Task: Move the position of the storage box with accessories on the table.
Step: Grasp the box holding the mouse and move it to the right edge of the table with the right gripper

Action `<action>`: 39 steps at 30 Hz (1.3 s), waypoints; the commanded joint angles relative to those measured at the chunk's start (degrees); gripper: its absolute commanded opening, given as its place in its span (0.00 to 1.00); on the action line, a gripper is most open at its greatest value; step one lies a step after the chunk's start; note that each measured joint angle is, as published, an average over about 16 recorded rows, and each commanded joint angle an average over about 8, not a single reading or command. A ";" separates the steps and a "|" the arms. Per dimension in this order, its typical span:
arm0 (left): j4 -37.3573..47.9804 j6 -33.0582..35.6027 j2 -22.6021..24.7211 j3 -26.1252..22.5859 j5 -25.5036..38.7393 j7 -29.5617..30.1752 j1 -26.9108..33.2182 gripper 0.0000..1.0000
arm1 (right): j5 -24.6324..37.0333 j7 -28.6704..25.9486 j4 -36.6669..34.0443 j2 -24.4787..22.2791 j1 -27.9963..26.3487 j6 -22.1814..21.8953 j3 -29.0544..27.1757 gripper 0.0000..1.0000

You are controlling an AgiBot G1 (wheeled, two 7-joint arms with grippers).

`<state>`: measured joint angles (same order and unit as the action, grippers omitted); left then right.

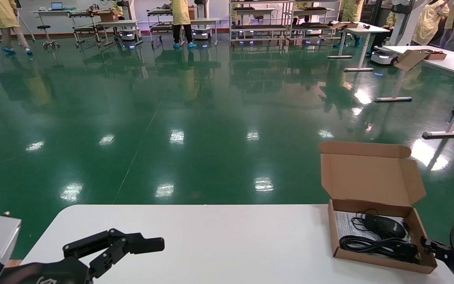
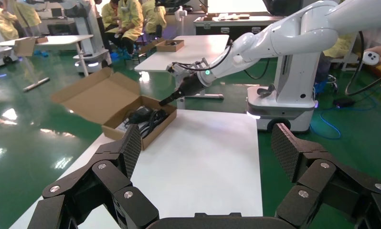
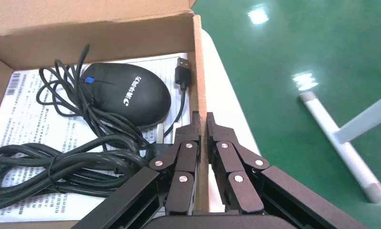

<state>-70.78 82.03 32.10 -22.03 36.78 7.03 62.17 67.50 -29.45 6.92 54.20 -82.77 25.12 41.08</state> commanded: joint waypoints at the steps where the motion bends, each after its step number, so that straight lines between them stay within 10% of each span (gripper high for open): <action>1: 0.00 0.00 0.00 0.00 0.00 0.00 0.00 1.00 | -1.47 0.23 -0.48 0.40 0.04 0.74 -1.01 0.00; 39: 0.00 0.00 0.00 0.00 0.00 0.00 0.00 1.00 | -2.55 26.53 -3.14 -0.82 -0.20 2.40 -2.60 0.00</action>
<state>-70.78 82.03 32.10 -22.03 36.78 7.03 62.17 65.03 -2.95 3.77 53.38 -82.93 27.51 38.54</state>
